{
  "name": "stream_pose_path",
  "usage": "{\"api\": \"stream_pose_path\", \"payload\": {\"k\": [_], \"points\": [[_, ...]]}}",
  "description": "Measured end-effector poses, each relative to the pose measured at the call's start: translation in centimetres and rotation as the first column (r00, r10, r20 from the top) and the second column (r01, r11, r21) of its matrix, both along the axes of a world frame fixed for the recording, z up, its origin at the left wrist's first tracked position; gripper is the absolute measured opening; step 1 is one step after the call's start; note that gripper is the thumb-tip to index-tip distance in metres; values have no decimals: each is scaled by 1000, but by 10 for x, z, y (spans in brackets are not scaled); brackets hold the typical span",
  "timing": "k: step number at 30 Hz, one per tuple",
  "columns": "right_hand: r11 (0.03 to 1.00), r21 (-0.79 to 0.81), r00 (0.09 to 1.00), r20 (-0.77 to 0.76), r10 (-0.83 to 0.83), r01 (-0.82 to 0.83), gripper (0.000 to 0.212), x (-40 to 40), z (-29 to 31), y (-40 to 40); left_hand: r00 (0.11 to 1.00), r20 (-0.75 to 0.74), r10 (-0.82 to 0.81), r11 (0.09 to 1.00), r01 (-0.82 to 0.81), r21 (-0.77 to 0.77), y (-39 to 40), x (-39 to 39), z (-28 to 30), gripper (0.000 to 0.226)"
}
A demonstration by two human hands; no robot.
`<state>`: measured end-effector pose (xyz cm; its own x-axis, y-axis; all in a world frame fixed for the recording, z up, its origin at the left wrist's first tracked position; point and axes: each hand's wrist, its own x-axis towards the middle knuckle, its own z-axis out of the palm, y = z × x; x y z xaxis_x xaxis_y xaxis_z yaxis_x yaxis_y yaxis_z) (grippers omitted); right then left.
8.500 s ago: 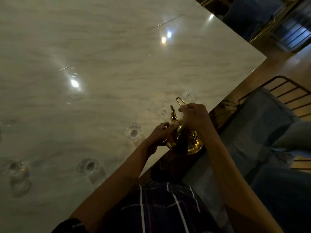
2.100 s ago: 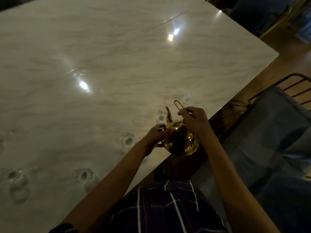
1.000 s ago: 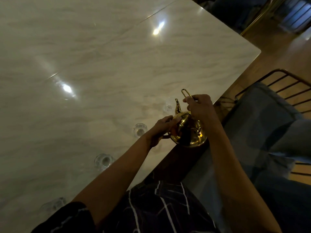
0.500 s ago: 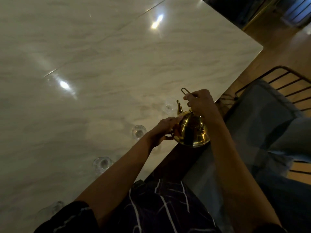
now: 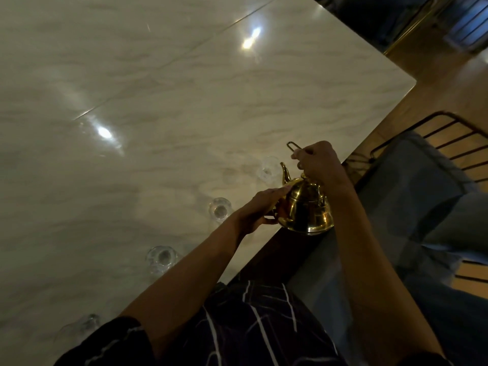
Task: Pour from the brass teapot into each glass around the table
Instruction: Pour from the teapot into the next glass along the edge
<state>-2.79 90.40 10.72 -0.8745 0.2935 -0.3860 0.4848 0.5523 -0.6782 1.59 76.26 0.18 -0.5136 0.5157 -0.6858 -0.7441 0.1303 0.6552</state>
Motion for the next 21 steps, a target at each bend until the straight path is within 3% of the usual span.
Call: {"api": "stream_pose_path", "payload": {"k": [21], "points": [[999, 32, 999, -16, 34, -33, 29, 4, 6, 3, 1000, -15, 28, 999, -28, -36, 7, 7, 16, 43]]}}
